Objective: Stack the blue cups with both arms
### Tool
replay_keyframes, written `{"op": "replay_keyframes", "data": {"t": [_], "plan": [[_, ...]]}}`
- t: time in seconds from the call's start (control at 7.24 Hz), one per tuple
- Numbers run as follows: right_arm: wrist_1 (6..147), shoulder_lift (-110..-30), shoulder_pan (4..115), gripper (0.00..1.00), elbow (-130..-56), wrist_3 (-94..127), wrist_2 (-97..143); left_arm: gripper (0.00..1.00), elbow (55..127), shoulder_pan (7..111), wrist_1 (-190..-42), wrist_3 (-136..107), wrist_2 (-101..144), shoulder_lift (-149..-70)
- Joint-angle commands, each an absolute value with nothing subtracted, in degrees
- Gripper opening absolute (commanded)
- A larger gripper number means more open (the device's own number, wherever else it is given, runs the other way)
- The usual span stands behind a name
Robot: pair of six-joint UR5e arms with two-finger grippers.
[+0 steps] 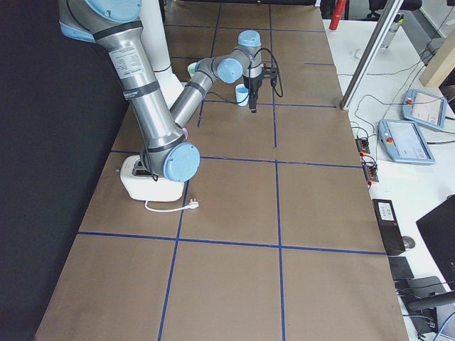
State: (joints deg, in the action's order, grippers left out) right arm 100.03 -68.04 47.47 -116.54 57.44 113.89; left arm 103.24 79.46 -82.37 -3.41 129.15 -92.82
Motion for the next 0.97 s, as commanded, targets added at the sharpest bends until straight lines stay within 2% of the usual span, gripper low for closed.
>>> {"op": "replay_keyframes", "data": {"t": [0.0,0.14,0.41,0.83], "plan": [[99.4,-78.2,59.7,1.00,-116.0,38.1,121.6,1.00,99.2,82.3,-82.4,-1.2,132.8,-92.7],[98.8,-80.5,65.3,1.00,-112.9,28.7,126.6,1.00,94.4,85.7,-82.4,4.3,135.0,-92.8],[96.2,-84.4,73.4,1.00,-106.9,15.7,134.0,1.00,89.9,89.7,-82.4,10.2,135.2,-92.9],[82.1,-89.0,83.6,1.00,-91.9,3.1,140.7,1.00,89.7,91.0,-81.5,9.6,135.3,-92.9]]}}
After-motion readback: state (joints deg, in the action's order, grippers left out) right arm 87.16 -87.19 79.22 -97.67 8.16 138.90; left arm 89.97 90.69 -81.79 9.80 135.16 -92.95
